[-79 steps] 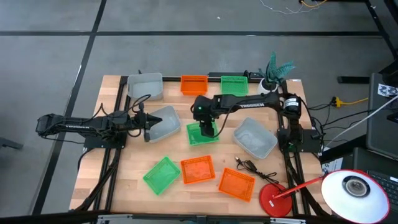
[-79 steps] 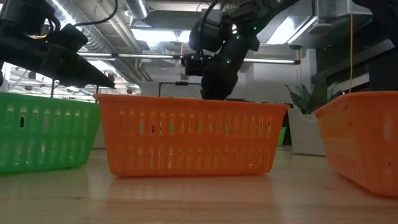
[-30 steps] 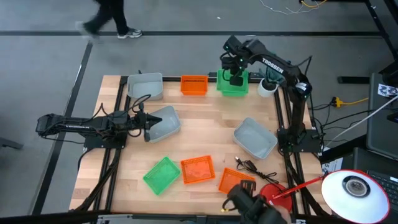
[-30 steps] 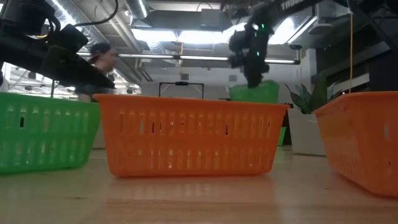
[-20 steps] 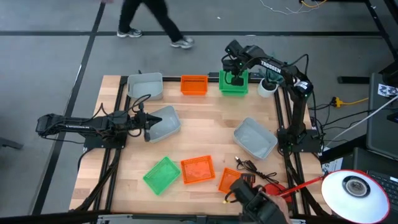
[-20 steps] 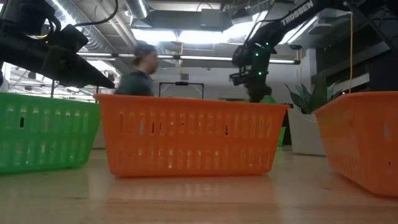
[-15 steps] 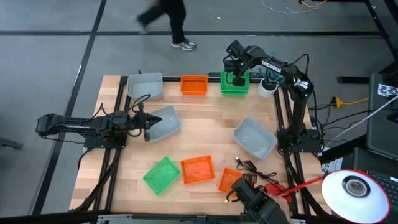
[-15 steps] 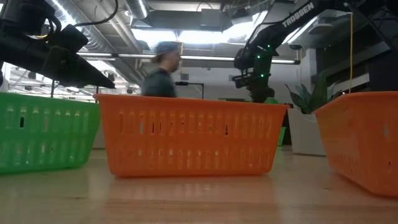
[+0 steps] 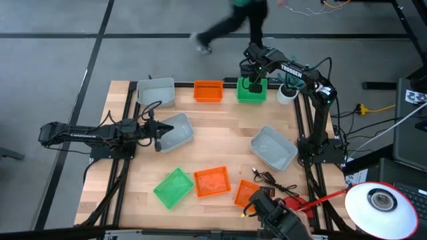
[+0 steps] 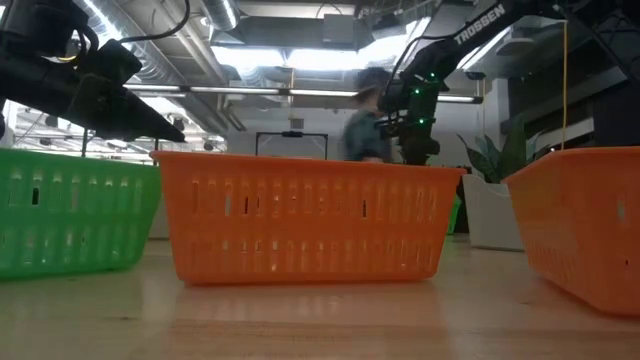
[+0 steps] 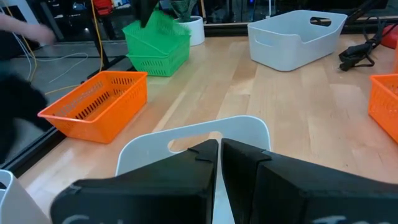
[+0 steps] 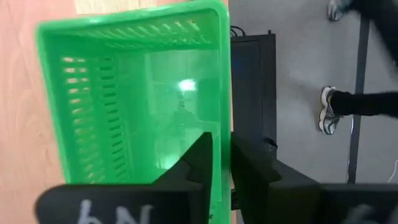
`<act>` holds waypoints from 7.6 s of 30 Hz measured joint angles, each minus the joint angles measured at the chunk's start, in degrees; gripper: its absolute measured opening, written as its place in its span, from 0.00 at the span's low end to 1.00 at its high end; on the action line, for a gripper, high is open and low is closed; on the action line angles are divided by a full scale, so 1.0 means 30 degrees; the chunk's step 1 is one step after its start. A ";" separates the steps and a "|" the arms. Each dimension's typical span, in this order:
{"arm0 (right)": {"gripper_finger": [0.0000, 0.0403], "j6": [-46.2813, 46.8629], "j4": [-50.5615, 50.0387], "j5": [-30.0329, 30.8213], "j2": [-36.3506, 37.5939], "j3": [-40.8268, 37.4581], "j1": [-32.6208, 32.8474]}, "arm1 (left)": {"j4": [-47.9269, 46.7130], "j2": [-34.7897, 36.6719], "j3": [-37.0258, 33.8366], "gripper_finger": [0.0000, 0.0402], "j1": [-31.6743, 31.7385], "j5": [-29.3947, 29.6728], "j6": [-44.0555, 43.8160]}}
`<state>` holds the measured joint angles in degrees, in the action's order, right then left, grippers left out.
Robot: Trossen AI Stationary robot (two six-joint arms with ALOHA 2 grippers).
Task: Stack baskets by color
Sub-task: Stack the middle green bin on top of the top green bin, then stack the bottom green bin on top of the top green bin
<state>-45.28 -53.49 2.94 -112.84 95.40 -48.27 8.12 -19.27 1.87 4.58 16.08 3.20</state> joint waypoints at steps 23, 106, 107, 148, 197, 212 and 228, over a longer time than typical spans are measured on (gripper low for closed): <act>0.23 0.3215 0.1263 0.7308 0.0044 0.0843 0.1407 | 0.0000 0.0000 0.0000 0.03 0.0004 -0.0015 -0.0008; 0.23 0.5523 -0.1642 -0.1054 0.0029 -0.4544 0.4100 | -0.0794 0.0000 0.0000 0.03 0.0007 0.0474 -0.0430; 0.23 0.5523 -0.1816 -0.1554 0.0029 -0.4415 0.4191 | -0.0794 0.0000 0.0000 0.03 0.0000 0.0474 -0.0430; 0.23 1.4953 1.3176 -0.5357 0.0036 -0.2283 2.0231 | 0.1970 0.0000 0.0000 0.03 0.0007 -0.7276 -0.4432; 0.23 1.1162 0.4668 -0.0335 -1.1176 1.2798 2.3132 | -0.0570 -0.0090 -0.0007 0.03 0.0005 -0.4599 -0.6011; 0.23 1.1041 0.4234 -0.0132 -1.2091 1.2790 2.2964 | -0.0883 -0.0073 -0.0007 0.03 0.0004 -0.4599 -0.6006; 0.01 1.0016 0.4957 0.0134 -1.1104 1.3184 2.3343 | -0.1056 -0.0073 -0.0007 0.03 0.0007 -0.4597 -0.6004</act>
<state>-15.23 -38.62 3.34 -146.15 134.96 21.76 4.95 -19.49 1.85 4.60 2.28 -14.81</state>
